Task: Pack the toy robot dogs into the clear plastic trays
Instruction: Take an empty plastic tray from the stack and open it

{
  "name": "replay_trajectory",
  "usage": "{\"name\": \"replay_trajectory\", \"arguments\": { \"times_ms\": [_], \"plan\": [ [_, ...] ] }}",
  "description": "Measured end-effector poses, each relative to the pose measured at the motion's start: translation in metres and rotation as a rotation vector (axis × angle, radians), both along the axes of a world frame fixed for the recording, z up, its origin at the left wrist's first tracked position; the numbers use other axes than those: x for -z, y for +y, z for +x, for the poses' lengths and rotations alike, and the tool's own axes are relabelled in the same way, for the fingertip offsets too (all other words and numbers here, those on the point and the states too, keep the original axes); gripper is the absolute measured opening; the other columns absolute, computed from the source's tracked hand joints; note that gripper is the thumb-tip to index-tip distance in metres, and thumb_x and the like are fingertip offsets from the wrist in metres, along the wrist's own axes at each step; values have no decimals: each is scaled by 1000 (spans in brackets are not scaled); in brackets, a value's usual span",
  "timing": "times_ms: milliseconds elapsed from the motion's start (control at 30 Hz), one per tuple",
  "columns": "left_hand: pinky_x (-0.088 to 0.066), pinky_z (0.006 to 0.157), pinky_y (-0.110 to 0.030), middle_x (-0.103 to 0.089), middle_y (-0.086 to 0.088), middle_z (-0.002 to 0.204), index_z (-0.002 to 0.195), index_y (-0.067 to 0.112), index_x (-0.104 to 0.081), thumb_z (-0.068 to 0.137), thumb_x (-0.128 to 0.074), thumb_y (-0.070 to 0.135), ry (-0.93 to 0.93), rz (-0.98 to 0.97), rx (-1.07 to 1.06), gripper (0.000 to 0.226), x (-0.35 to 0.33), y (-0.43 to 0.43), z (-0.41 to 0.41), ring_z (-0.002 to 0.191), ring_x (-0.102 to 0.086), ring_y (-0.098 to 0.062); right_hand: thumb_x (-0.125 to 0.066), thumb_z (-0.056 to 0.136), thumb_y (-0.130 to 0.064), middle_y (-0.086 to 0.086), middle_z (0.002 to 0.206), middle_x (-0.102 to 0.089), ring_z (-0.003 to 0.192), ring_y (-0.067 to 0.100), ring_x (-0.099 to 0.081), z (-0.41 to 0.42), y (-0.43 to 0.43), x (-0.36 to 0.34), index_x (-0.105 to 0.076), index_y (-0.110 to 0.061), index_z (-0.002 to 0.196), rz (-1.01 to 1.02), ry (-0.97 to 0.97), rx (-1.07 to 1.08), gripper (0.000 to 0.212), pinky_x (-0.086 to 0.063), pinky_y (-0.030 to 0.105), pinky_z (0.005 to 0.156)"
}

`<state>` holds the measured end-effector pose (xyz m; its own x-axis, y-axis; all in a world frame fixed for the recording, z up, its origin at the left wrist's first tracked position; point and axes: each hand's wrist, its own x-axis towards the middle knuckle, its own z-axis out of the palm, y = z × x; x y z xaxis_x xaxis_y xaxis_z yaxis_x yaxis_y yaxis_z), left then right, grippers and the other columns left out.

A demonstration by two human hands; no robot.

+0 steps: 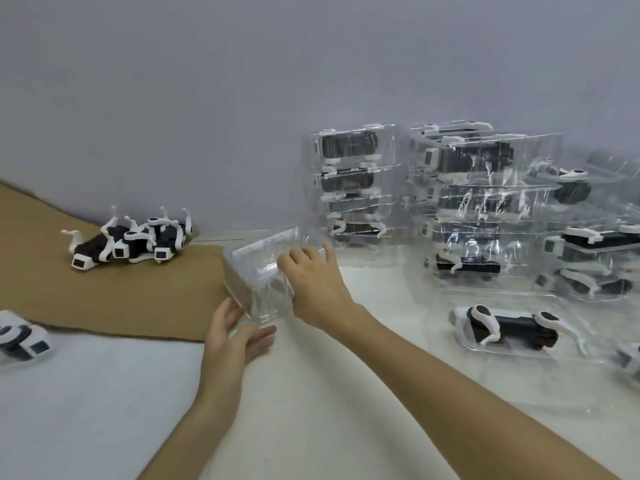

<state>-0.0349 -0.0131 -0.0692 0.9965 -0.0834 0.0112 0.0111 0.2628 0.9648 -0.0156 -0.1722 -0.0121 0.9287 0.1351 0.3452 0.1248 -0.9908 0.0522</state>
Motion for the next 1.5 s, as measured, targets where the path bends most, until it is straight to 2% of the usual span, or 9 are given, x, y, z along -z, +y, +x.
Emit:
{"name": "replay_trajectory", "arguments": {
  "times_ms": [100, 267, 333, 433, 667, 767, 833, 1133, 1500],
  "plan": [
    [-55, 80, -36, -62, -6, 130, 154, 20, -30, 97, -56, 1, 96, -106, -9, 65, 0, 4, 3, 92, -75, -27, -68, 86, -19, 0, 117, -58, 114, 25, -54, 9, -11, -12, -60, -21, 116, -20, 5, -49, 32, -27, 40, 106],
    [-53, 79, -30, -62, -8, 109, 124, 4, -58, 81, -78, 14, 105, -85, 46, 49, -7, 2, -3, 84, -69, -16, -78, 82, -34, -8, 106, -61, 104, 16, -56, -17, -13, -28, -67, -22, 113, 308, -4, -179, 35, -33, 29, 71],
    [-48, 75, -30, -60, -4, 94, 105, 11, -66, 69, -82, 28, 96, -69, 93, 43, -14, 2, -9, 80, -64, -16, -80, 80, -38, -11, 93, -60, 87, 10, -55, -36, -9, -27, -69, -21, 101, 492, -79, -195, 29, -37, 29, 69],
    [-42, 69, -30, -66, -3, 92, 104, 14, -77, 71, -79, 40, 43, -61, 195, 42, -22, 1, -20, 73, -58, -14, -83, 78, -33, -11, 81, -60, 73, 9, -54, -58, -7, -25, -68, -19, 86, 791, -177, -226, 22, -44, 23, 67],
    [-52, 68, -12, -79, -1, 91, 91, 27, -82, 68, -83, 32, -191, 54, 179, 24, -36, -6, -37, 78, -71, -6, -79, 84, -21, -10, 78, -63, 76, 15, -60, -90, -17, -18, -71, -17, 87, 1078, -238, -272, 9, -43, 17, 64],
    [-50, 61, -14, -77, 1, 82, 83, 27, -81, 71, -87, 27, -257, 113, 154, 14, -36, -11, -44, 70, -66, -4, -80, 78, -25, -8, 93, -70, 91, 17, -67, -109, -20, 3, -70, -27, 101, 1250, -248, -232, 25, -53, 25, 71],
    [-51, 59, -18, -75, 2, 80, 84, 28, -80, 73, -80, 28, -249, 119, 169, 11, -35, -14, -47, 71, -65, -5, -82, 73, -29, -5, 98, -72, 94, 18, -69, -117, -23, 12, -66, -29, 106, 1264, -229, -191, 37, -55, 27, 79],
    [-55, 62, -21, -75, -3, 86, 91, 25, -82, 77, -77, 28, -191, 59, 189, 16, -36, -12, -42, 69, -62, -8, -74, 84, -28, -13, 85, -73, 84, 11, -70, -115, -24, 11, -68, -26, 89, 1221, -242, -206, 8, -47, 11, 72],
    [-51, 60, -19, -74, -1, 80, 91, 30, -81, 79, -80, 28, -217, 90, 201, 13, -38, -15, -45, 68, -64, -10, -84, 80, -18, -2, 84, -72, 84, 19, -69, -119, -28, 9, -62, -22, 83, 1289, -265, -204, 23, -52, 23, 76]
  ]
}}
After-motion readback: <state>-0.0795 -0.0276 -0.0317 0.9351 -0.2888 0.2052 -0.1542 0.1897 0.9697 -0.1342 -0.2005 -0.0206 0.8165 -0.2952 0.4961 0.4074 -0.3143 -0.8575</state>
